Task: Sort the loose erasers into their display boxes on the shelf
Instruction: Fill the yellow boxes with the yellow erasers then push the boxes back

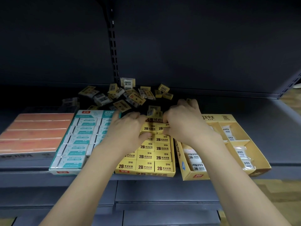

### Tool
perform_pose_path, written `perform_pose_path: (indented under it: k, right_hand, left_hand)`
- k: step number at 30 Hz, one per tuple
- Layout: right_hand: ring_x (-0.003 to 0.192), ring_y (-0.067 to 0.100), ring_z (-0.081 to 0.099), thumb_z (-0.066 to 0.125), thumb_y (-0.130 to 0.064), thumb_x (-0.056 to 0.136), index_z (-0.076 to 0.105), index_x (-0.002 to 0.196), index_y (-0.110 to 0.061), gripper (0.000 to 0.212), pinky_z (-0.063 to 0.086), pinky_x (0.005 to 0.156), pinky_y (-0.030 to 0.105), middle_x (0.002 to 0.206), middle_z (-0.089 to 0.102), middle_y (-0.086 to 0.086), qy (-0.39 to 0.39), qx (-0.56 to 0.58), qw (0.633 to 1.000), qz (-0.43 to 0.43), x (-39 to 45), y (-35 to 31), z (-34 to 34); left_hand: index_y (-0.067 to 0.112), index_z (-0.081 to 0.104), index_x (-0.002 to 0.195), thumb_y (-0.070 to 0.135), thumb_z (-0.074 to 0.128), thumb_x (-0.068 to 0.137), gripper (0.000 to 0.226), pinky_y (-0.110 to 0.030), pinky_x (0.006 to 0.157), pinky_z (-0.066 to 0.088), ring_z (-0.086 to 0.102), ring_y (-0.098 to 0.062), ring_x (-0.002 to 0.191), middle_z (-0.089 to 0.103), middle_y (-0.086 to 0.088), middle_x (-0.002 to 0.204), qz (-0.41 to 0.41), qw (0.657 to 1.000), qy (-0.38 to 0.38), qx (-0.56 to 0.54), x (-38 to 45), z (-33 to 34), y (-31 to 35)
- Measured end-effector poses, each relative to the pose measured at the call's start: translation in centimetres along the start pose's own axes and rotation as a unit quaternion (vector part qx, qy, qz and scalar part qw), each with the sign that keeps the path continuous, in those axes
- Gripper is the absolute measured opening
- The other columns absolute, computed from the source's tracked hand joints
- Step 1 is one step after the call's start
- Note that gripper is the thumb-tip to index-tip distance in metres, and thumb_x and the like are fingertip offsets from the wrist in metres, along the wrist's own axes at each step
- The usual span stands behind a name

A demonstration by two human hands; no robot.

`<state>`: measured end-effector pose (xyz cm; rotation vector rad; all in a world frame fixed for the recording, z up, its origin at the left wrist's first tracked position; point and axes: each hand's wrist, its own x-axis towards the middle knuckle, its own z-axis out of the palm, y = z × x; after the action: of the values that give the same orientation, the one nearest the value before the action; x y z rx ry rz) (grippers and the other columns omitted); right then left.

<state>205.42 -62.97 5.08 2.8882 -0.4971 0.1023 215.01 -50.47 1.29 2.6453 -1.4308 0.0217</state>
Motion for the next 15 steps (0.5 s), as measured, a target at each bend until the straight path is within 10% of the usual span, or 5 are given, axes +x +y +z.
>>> perform_pose_path:
  k: [15]
  right_hand:
    - [0.114,0.021,0.040,0.060,-0.031,0.086,0.064,0.103,-0.023,0.019,0.021,0.095,0.042,0.095,0.064,-0.004,-0.005,0.022,1.000,-0.021,0.13,0.15,0.21]
  left_hand:
    - [0.033,0.033,0.141,0.056,0.042,0.090,0.057,-0.042,0.111,0.011,0.032,-0.013,0.134,0.033,0.007,0.149,-0.002,1.000,0.003,-0.027,0.23,-0.19,-0.56]
